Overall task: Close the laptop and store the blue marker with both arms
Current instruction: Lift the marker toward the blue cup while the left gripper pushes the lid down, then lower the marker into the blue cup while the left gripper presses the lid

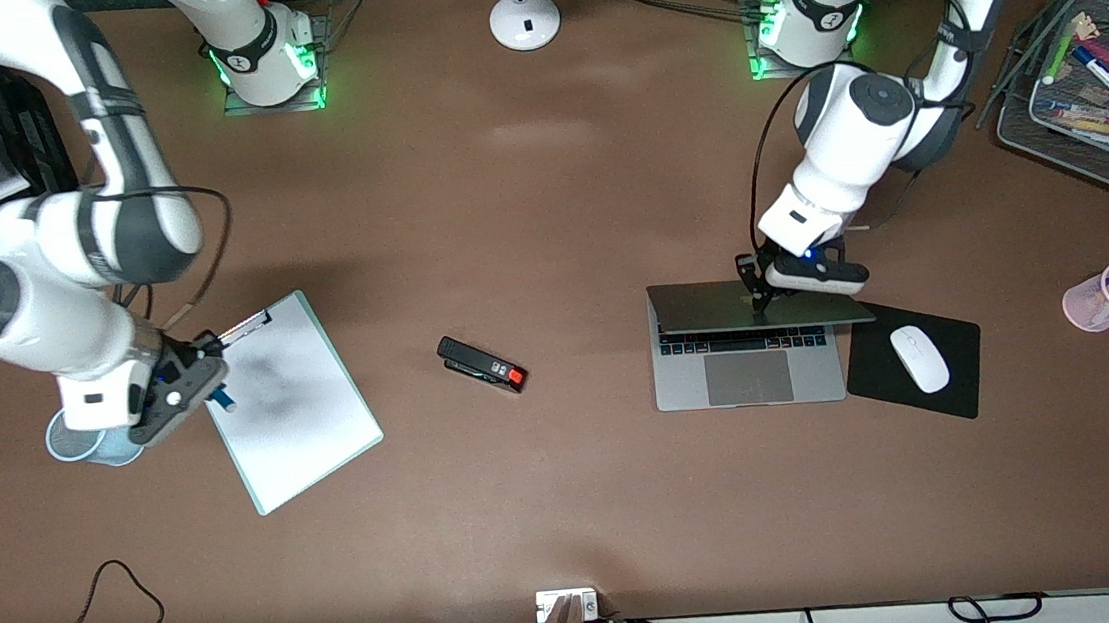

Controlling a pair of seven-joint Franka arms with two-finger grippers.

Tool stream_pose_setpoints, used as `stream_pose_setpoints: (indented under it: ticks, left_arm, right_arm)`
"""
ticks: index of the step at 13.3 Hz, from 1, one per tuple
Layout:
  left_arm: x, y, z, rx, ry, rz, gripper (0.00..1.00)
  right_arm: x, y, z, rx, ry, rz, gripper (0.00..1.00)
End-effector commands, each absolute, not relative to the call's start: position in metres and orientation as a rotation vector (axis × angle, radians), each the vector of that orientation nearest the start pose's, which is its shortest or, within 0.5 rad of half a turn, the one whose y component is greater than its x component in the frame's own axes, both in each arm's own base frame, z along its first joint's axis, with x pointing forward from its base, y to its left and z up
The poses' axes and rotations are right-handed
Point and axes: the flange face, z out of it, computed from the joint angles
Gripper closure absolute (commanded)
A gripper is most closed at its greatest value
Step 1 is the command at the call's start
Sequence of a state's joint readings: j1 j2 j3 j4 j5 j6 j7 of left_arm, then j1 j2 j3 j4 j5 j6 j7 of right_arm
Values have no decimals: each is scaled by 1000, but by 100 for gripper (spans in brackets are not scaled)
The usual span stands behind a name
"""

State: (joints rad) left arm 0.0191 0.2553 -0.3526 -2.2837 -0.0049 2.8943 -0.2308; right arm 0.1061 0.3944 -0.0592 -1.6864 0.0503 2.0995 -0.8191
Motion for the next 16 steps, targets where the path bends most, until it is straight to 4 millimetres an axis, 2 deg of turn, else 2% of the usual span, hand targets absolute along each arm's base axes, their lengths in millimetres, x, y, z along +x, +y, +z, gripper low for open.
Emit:
stream_pose_setpoints:
  ticks: [1,3,4,6,8,10,13,14,16]
  left_arm:
    - [564,-178,281,-3260,164,-590,100]
    - [578,-169,271,-3236,195,-594,100]
    - [582,-169,263,-3242,189,-588,100]
    - [587,-170,252,-3252,183,-591,100]
    - [594,-171,245,-3261,172,-594,100]
    - [603,-169,235,-3270,154,-590,100]
    - [610,-173,218,-3279,150,-580,100]
    - [614,-170,212,-3279,140,-584,100]
    - [617,-169,200,-3285,129,-599,100]
  right_arm:
    - [668,-6,395,-2714,-1412,-56,100]
    - [670,-33,404,-2594,-1641,-103,100]
    - [674,-41,417,-2528,-1730,-162,100]
    - [672,-70,424,-2408,-1815,-274,100]
    - [668,-95,424,-2303,-1857,-382,100]
    - [659,-125,420,-2200,-1822,-471,100]
    - [646,-172,412,-2109,-1788,-614,100]
    - [641,-187,404,-2084,-1763,-641,100]
    - [640,-214,402,-2034,-1780,-782,100]
